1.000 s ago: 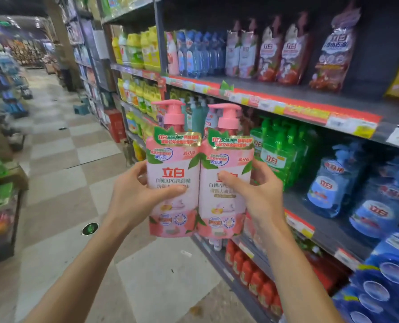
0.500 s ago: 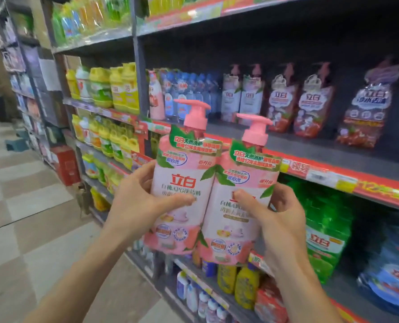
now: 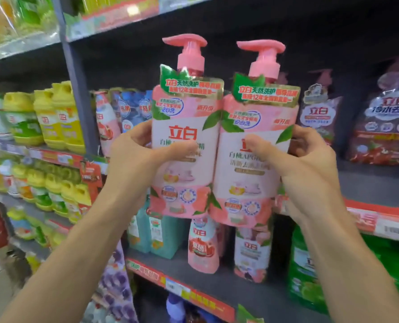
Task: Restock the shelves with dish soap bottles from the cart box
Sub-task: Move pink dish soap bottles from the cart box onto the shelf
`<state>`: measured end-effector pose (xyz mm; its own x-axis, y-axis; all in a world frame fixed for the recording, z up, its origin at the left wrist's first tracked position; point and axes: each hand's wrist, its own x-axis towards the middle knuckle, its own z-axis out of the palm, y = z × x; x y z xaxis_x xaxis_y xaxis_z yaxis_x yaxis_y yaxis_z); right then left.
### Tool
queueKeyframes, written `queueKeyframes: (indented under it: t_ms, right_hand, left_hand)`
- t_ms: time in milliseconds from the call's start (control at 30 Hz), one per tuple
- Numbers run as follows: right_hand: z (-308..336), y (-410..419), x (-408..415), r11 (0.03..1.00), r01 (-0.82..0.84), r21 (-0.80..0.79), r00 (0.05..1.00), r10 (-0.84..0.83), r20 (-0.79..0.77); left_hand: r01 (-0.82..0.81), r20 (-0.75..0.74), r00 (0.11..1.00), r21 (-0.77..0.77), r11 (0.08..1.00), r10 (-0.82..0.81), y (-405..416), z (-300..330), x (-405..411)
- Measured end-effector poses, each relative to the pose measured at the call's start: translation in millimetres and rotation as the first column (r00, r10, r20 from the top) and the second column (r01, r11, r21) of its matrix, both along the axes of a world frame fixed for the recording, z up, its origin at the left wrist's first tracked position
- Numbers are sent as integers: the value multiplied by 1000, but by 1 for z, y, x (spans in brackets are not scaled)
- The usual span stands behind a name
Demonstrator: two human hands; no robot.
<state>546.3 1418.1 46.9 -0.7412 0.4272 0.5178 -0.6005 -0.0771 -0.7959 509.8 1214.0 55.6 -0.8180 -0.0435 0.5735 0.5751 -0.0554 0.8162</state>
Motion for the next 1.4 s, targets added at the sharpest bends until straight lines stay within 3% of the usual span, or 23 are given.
queueKeyframes:
  t_ms: [433, 800, 1033, 1400]
  right_hand:
    - [36, -28, -127, 988, 147, 45, 980, -139, -142]
    - [20, -45, -166, 917, 393, 69, 919, -392, -30]
    - [14, -61, -165, 875, 467, 129, 884, -467, -33]
    - [6, -73, -157, 751, 558, 353, 793, -608, 42]
  left_hand:
    - [188, -84, 980, 70, 980, -182, -22, 38, -143]
    - [381, -12, 924, 105, 918, -382, -22, 12, -233]
    - [483, -46, 875, 118, 867, -482, -28, -8, -248]
    - [447, -60, 895, 95, 890, -443, -23, -31, -237]
